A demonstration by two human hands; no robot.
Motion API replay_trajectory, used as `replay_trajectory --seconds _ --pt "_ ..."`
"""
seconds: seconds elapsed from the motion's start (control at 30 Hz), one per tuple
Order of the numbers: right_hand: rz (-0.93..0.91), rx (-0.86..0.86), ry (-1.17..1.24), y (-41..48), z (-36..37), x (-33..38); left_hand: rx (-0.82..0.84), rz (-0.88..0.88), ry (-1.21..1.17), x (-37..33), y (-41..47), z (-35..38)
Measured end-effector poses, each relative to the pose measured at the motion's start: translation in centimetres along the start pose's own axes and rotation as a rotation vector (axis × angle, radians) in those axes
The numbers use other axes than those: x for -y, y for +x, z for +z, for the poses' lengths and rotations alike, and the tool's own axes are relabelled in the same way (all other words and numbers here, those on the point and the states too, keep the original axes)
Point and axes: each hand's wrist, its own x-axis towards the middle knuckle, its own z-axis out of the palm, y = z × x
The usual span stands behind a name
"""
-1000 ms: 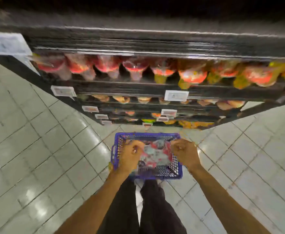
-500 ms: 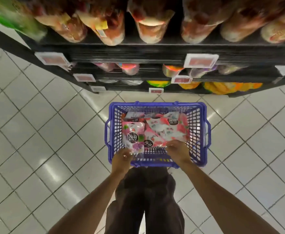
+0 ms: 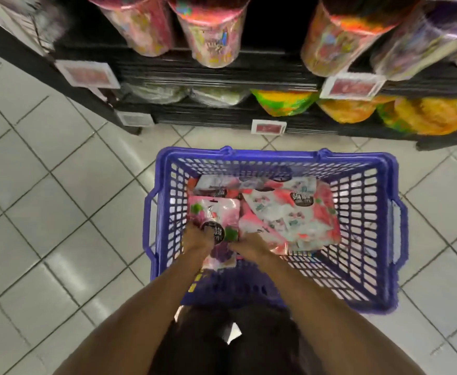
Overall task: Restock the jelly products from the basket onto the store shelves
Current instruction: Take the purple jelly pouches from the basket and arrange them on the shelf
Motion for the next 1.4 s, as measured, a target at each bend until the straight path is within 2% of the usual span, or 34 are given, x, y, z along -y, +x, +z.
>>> replay_trajectory --seconds 0.1,0.17,0.27,0.37,0.43,0.5,0.57,0.67,0.7,0.87,0.93,1.0,1.1,1.2,1.27,1.33,1.37,1.4 --pt "-0.035 -0.009 0.114 0.8 1.0 -0.5 -0.035 0.027 0.030 0.1 0.2 0.8" --pt "-0.063 -0.046 0.286 0.0 0.7 -1.0 -0.018 0.055 0.040 0.1 0.0 0.7" --pt "-0.049 0.000 0.532 -1.6 -0.8 -1.5 0.057 0.046 -0.207 -0.1 -0.6 -0.1" --pt "-0.084 0.095 0.680 -2.5 -2.4 -1.4 0.248 0.026 -0.388 0.0 -1.3 -1.0" --pt "-0.168 -0.104 0.654 -2.7 -3.5 -0.2 0.305 -0.045 -0.503 0.2 -1.4 -1.3" --pt "-0.209 -0.453 0.606 -2.3 -4.9 1.5 0.258 -0.144 -0.586 0.5 -1.4 -1.4" --pt "-0.256 -0.639 0.456 -1.3 -6.7 3.3 0.225 -0.207 -0.639 1.1 -1.2 -1.2" --pt "-0.277 -0.529 -0.124 0.6 -8.4 4.7 0.222 -0.242 -0.652 1.7 -0.9 -1.1" --pt "-0.260 -0.506 -0.223 0.9 -8.6 4.8 0.213 -0.249 -0.639 1.7 -1.0 -1.2" --pt "-0.272 -0.568 0.019 0.2 -8.1 3.3 0.132 -0.225 -0.616 1.7 -1.7 -2.3" --pt "-0.340 -0.568 -0.015 -2.0 -7.8 1.8 0.112 -0.192 -0.574 1.6 -2.4 -3.0" --pt "-0.467 -0.557 -0.164 -4.4 -7.7 -0.5 0.105 -0.148 -0.525 1.5 -3.1 -3.6" --pt "-0.615 -0.685 -0.213 -7.1 -8.4 -3.1 0.093 -0.074 -0.490 1.3 -3.9 -4.5" --pt "-0.498 -0.669 -0.067 -8.7 -9.3 -3.9 0.076 -0.064 -0.489 0.6 -4.5 -5.2" --pt "-0.364 -0.539 0.107 -8.4 -10.2 -3.3 0.049 -0.088 -0.483 0.1 -4.6 -5.4" --pt "-0.257 -0.426 0.379 -7.7 -11.5 -2.1 0.036 -0.080 -0.456 -0.3 -4.4 -5.4" --pt "-0.220 -0.380 0.413 -7.1 -12.2 -1.6 0.037 -0.068 -0.437 -0.5 -4.2 -5.2" --pt "-0.195 -0.334 0.330 -6.4 -12.8 -1.3 0.042 -0.056 -0.417 -0.6 -4.0 -5.1"
